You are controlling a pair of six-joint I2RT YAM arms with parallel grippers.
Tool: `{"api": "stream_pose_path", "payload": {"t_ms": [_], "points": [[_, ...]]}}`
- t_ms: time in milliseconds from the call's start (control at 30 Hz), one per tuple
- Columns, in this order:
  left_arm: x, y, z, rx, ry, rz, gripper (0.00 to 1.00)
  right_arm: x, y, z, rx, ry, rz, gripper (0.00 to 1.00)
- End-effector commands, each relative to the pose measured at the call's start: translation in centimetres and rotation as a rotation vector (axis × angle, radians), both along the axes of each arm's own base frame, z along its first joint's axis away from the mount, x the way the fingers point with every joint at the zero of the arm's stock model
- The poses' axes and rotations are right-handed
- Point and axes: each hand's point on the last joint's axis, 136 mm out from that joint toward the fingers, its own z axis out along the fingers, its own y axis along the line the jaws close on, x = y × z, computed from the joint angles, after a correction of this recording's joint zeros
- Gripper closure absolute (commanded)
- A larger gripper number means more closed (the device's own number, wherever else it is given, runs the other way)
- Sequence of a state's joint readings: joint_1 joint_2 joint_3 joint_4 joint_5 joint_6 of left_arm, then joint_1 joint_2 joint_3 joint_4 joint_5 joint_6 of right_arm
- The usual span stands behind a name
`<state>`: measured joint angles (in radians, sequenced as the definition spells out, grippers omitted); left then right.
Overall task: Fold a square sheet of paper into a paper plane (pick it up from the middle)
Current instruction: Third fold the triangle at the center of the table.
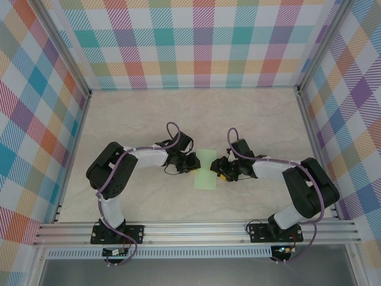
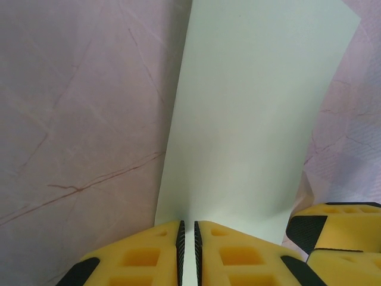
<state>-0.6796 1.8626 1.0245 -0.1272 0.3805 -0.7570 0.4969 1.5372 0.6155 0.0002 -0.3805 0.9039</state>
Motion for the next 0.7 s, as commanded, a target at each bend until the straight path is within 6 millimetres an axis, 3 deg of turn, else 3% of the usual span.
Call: {"api": "stream_pose_path", "payload": {"t_ms": [0, 367, 667], "points": [[-0.8, 0.6, -1.3, 0.045, 0.011, -0.016, 0.85, 0.9, 0.6, 0.8, 0.033, -0.034, 0.019, 0.51], [-0.5, 0.4, 0.0, 0.027, -0.013, -0.016, 0.85, 0.6, 0.9, 1.3, 0.064, -0.035, 0.03, 0.52], [0.4, -1.1, 4.4, -0.068, -0.092, -0.04, 0.82, -0.4, -1.8, 1.2, -0.057, -0.039, -0.038, 0.51]]}}
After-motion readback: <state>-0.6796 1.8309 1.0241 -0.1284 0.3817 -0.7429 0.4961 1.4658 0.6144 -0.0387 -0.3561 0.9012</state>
